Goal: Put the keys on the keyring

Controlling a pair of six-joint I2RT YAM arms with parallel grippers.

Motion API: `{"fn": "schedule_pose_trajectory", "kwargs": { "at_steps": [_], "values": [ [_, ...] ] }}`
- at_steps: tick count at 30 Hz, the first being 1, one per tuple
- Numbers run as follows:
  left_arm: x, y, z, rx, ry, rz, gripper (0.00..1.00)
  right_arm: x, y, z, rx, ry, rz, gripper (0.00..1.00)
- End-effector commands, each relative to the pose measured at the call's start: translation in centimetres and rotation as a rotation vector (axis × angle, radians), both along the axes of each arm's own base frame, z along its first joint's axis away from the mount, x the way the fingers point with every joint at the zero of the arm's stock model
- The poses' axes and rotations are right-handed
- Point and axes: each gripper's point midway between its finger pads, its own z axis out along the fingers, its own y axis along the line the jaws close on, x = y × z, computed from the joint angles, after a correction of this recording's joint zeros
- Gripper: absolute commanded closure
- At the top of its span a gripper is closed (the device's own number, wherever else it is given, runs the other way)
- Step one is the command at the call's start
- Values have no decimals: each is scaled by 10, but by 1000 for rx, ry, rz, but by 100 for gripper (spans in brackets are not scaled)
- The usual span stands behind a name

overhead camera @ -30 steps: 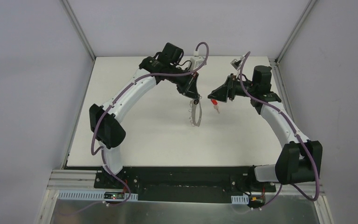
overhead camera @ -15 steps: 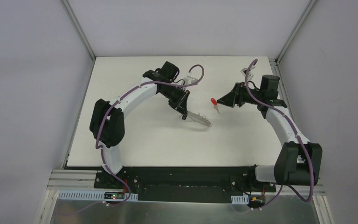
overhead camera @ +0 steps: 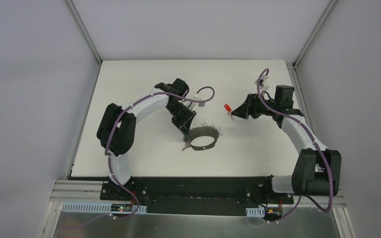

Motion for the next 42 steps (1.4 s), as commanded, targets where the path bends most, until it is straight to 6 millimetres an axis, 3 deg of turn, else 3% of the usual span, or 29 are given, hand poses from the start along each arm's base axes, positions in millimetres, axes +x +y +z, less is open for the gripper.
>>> {"fn": "schedule_pose_trajectory", "kwargs": {
  "at_steps": [1,5,10,16,23,29,35,42],
  "values": [
    [-4,9,-15,66,29,9,81,7,-6,-13,-56,-22,-20,23],
    [-5,9,-19,73,43,11,76,7,-6,-23,-85,-17,-17,21],
    [4,13,-2,52,-18,20,70,-5,3,-37,-179,-27,43,19],
    [14,25,28,15,-117,5,53,-21,20,-69,-348,-52,182,30],
    [25,47,55,-23,-189,54,49,-19,38,-101,-447,-8,285,38],
    [38,79,53,26,-177,195,47,-19,88,-91,-445,-61,390,38],
    [51,120,57,42,-141,352,46,-37,158,-82,-445,-158,567,38],
    [69,162,71,-9,-98,556,45,-55,219,-98,-533,-230,724,42]
  ]
}}
